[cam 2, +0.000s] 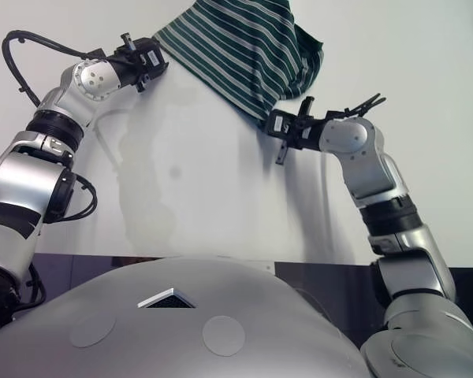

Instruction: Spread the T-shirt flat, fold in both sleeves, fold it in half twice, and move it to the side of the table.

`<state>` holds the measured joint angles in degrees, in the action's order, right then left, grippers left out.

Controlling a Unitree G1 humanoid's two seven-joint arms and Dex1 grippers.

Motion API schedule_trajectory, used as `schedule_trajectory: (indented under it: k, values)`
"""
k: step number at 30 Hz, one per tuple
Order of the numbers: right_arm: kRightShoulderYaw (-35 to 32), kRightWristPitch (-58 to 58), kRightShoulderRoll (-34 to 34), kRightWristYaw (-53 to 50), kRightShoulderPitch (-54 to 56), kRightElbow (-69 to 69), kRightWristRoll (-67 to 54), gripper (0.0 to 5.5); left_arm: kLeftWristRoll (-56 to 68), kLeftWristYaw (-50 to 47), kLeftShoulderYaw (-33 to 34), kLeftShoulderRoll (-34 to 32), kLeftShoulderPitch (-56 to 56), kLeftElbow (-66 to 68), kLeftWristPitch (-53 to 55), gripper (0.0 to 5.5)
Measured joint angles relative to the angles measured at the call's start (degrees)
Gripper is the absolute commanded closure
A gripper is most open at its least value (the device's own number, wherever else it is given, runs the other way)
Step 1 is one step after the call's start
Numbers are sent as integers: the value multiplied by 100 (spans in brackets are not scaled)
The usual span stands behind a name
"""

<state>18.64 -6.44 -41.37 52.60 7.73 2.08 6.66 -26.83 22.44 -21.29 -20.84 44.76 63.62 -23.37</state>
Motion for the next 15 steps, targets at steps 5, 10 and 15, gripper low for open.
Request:
schedule_trajectory:
  k: [5, 10, 15]
  values:
    - [-544, -728, -801, 485, -663, 722, -459, 548, -23, 960, -211, -660, -369, -773, -372, 333]
    - [-638, -1065, -770, 442, -747, 858, -535, 548, -29, 1357, -372, -794, -477, -1292, -274, 333]
    - [-578, -1088, -680, 401, -720, 888, -532, 550, -78, 1368, -612, -746, -530, -1522, -477, 397]
